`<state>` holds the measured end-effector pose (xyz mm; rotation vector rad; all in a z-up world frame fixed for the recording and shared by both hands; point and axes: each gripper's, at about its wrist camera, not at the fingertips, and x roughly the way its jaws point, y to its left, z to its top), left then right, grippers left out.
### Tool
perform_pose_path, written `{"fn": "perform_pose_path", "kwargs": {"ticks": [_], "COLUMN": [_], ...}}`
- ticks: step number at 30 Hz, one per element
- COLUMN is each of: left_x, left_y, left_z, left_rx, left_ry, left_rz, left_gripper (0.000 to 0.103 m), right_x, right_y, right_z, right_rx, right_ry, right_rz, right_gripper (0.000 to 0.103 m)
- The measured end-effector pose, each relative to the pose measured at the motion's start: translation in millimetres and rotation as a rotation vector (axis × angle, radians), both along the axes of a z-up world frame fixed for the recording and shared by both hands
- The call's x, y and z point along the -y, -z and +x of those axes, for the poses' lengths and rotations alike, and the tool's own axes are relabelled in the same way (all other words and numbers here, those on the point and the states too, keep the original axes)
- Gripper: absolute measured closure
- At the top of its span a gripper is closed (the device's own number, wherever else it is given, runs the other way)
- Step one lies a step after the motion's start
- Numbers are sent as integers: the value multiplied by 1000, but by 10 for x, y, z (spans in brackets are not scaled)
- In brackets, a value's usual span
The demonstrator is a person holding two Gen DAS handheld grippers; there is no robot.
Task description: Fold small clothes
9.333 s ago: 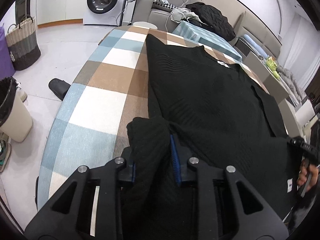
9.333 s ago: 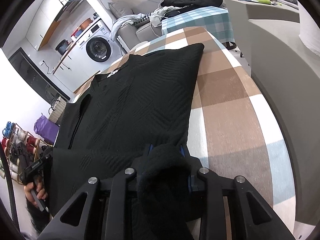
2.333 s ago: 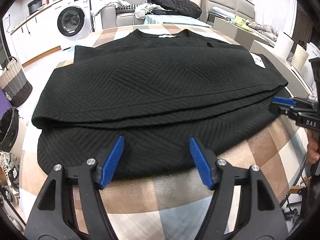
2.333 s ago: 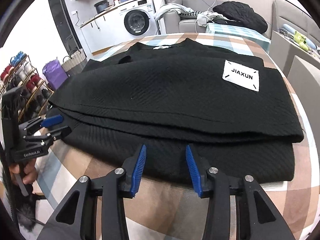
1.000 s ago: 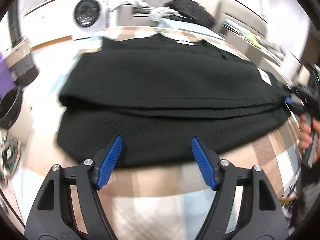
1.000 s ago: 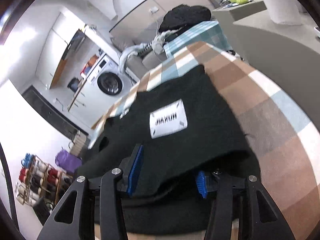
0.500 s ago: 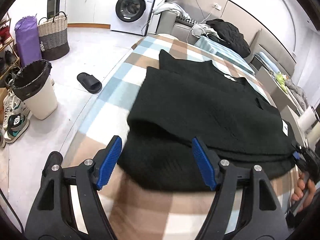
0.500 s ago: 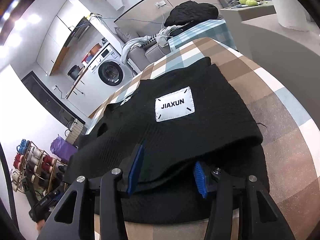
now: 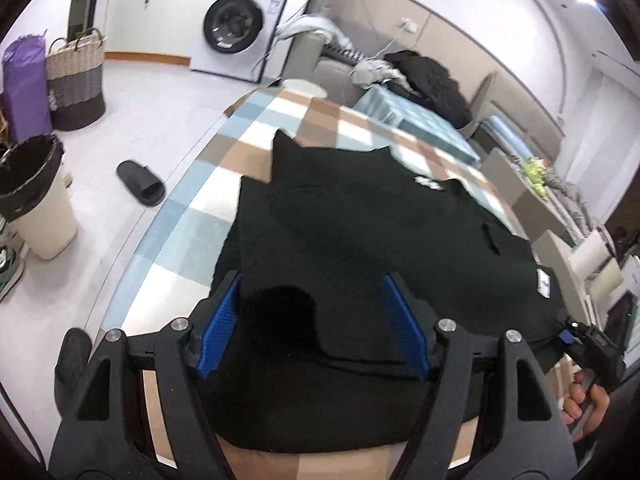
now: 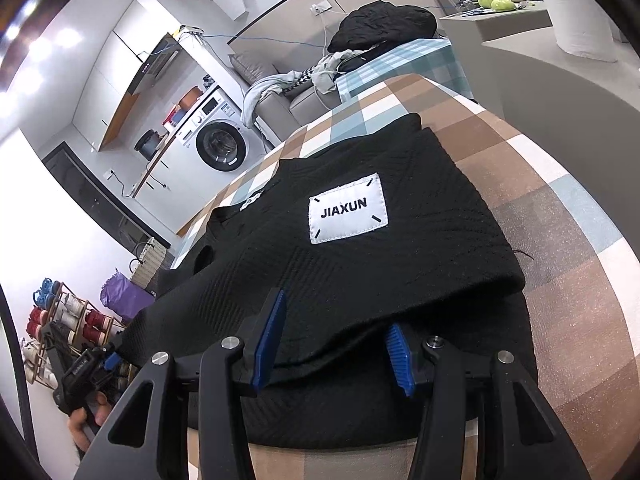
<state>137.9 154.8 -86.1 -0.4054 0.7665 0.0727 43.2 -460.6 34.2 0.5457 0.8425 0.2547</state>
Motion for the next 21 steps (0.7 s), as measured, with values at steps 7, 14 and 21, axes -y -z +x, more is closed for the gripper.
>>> {"fn": "perform_pose_path", "kwargs": {"ticks": [7, 14, 21], "left_x": [-179, -226, -210], "left_y": [234, 7, -209], "left_z": [75, 10, 88], "left_rx": [-54, 48, 90], "left_ry": [-81, -105, -75], "left_rz": [-81, -96, -88], "left_gripper": [78, 100, 100], "right_x": [21, 197, 446], "right_y": [-6, -83, -40], "right_z": [0, 20, 207], "right_rx": [0, 9, -44], "right_ry": [8, 61, 121], "right_rz": [1, -10, 103], "right_gripper": [54, 54, 84]}}
